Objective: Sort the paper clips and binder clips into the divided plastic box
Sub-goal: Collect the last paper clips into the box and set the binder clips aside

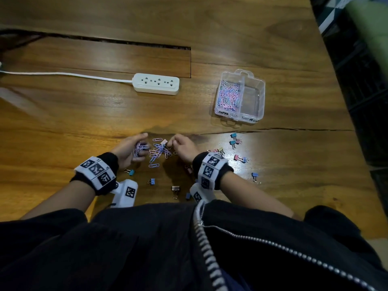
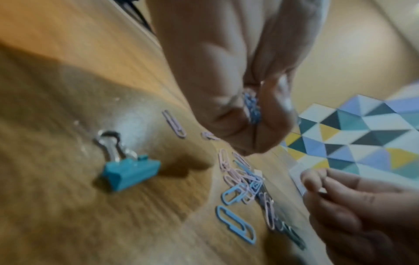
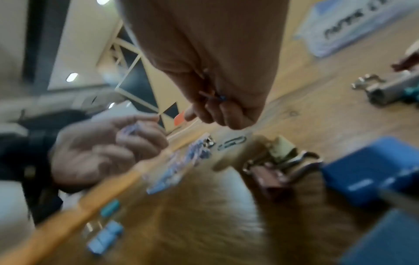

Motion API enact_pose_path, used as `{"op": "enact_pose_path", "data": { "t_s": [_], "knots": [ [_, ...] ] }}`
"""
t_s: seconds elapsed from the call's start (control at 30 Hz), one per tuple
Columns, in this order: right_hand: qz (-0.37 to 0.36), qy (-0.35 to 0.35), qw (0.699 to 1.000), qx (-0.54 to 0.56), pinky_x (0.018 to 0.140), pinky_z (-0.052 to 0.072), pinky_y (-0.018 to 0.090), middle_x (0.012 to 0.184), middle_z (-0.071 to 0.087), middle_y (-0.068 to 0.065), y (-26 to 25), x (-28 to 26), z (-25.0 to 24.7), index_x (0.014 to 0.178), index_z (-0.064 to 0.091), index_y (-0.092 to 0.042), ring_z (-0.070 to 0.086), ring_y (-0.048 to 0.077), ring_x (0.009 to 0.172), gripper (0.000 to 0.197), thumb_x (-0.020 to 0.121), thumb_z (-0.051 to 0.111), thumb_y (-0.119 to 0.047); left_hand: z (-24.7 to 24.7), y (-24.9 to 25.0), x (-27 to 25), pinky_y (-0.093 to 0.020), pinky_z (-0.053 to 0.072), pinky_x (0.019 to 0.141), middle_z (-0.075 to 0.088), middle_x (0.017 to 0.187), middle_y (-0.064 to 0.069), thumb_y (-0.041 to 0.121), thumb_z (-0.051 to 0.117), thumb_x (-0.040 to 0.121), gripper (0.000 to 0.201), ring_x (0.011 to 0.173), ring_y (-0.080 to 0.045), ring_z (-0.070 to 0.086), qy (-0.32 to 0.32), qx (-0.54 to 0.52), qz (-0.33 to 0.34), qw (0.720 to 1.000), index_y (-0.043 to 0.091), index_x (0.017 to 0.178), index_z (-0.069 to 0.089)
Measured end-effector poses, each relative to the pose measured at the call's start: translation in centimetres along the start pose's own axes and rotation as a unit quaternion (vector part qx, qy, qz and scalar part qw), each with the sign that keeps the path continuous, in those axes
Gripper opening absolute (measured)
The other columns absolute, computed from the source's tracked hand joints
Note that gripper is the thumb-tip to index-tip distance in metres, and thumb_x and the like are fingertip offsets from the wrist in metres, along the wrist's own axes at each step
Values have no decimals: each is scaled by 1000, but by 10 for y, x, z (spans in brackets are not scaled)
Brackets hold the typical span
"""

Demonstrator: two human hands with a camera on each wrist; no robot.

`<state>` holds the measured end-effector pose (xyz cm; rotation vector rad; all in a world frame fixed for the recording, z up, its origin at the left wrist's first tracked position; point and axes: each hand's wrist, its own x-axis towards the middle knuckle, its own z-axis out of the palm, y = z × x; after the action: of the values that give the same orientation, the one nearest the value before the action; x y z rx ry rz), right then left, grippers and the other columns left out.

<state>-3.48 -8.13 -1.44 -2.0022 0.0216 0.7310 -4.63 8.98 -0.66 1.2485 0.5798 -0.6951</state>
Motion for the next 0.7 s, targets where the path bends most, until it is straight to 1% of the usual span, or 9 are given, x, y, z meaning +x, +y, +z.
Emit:
{"op": "enact_pose_path", "data": {
  "t_s": [0.1,0.17,0.2,0.27,0.33,0.4,0.5,0.63,0.7],
  "knots": [
    [-31,-24,971,-235,87,47,39,111,58,12,3,0,6,109,50,-10,54,24,96,30,94,42,-35,-4,-2,2,-12,26,26,43,57,2,33,39,95,33,33,-4,40,23,-68,6,997,18,66,38],
    [-34,-22,945,-325,93,46,40,118,55,11,6,0,9,118,46,-11,53,26,107,46,87,53,-45,-4,-1,3,-12,27,26,44,57,4,34,48,91,16,34,-3,41,51,-46,6,998,20,83,49],
    [-33,-4,941,-337,93,46,39,119,54,11,6,0,10,119,45,-11,52,26,109,50,84,56,-45,-3,0,4,-12,27,27,42,57,4,32,53,89,12,33,-3,40,66,-10,6,998,20,88,51],
    [-22,19,940,-340,92,44,38,120,52,11,6,2,11,119,45,-9,51,26,111,49,84,60,-39,-1,1,8,-14,27,31,38,56,3,26,60,85,19,37,-6,36,115,149,15,982,18,73,47],
    [-17,14,942,-334,93,43,37,122,50,11,5,2,12,120,47,-8,49,26,113,42,87,57,-31,2,0,12,-19,32,43,41,60,2,27,66,80,31,50,-12,38,186,351,55,916,17,64,41],
    [-19,9,949,-314,93,41,36,120,49,11,5,1,13,115,50,-8,49,26,111,32,90,54,-26,5,-2,13,-25,39,57,50,71,0,32,73,73,31,69,-17,49,204,471,97,853,16,71,47],
    [-19,8,961,-276,91,39,33,113,48,11,8,-1,10,108,54,-7,49,25,108,23,90,52,-20,8,-9,14,-31,47,80,60,103,-4,41,78,64,52,99,-22,57,176,575,113,791,16,103,55],
    [-51,50,979,-190,72,37,23,91,46,2,16,-9,-2,85,58,-10,50,18,87,4,86,57,-13,16,-17,14,-33,49,84,63,112,-1,40,74,69,44,101,-23,57,169,602,135,768,24,105,53],
    [-27,86,991,-100,61,41,22,82,52,1,22,-14,-11,67,50,-17,51,15,75,21,84,61,-11,22,-19,12,-32,47,78,64,103,-2,35,67,78,26,97,-22,58,157,608,133,767,21,96,56]
  ]
}}
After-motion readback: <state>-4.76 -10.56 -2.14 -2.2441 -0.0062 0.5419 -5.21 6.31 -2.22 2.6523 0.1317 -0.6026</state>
